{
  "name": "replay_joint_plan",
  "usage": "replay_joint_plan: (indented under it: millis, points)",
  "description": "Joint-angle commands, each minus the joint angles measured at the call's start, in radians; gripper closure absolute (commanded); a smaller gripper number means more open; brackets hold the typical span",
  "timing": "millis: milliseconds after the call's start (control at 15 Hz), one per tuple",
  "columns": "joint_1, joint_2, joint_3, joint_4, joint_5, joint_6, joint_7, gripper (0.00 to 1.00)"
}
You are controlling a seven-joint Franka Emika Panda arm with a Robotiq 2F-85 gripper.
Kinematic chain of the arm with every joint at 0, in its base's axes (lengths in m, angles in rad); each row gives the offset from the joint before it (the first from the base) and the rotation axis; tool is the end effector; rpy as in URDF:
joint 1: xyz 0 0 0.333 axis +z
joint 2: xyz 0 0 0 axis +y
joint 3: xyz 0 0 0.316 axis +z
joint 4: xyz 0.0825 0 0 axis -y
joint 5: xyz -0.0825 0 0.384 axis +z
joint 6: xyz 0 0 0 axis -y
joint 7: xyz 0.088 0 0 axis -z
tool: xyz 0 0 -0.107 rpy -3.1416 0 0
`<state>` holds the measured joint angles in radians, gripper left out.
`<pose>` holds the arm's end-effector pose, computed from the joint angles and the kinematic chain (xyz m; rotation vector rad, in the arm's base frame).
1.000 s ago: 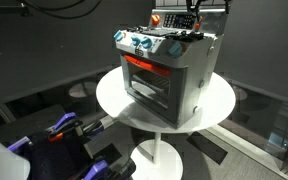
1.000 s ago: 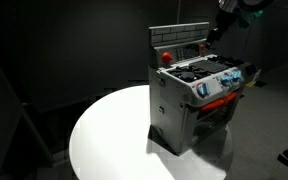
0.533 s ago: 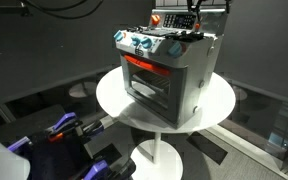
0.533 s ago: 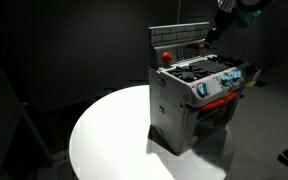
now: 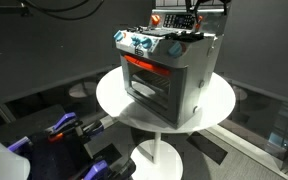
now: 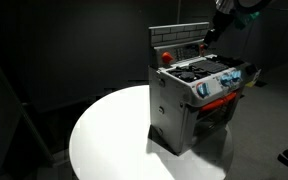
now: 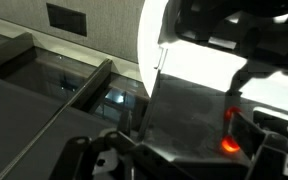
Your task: Press the top right orange button on the stove
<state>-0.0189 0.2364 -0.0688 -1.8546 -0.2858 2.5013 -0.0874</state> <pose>0.6495 -0.0523 0.4387 2.8105 0.2812 0.5530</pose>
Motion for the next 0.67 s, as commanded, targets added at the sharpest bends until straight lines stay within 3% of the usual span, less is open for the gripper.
replay_joint_plan:
  millis: [0,600]
  points:
    - [0.012,0.032,-0.009,0.047,-0.031,0.006,0.047,0.00]
    - [0.018,0.064,-0.018,0.091,-0.070,0.000,0.081,0.00]
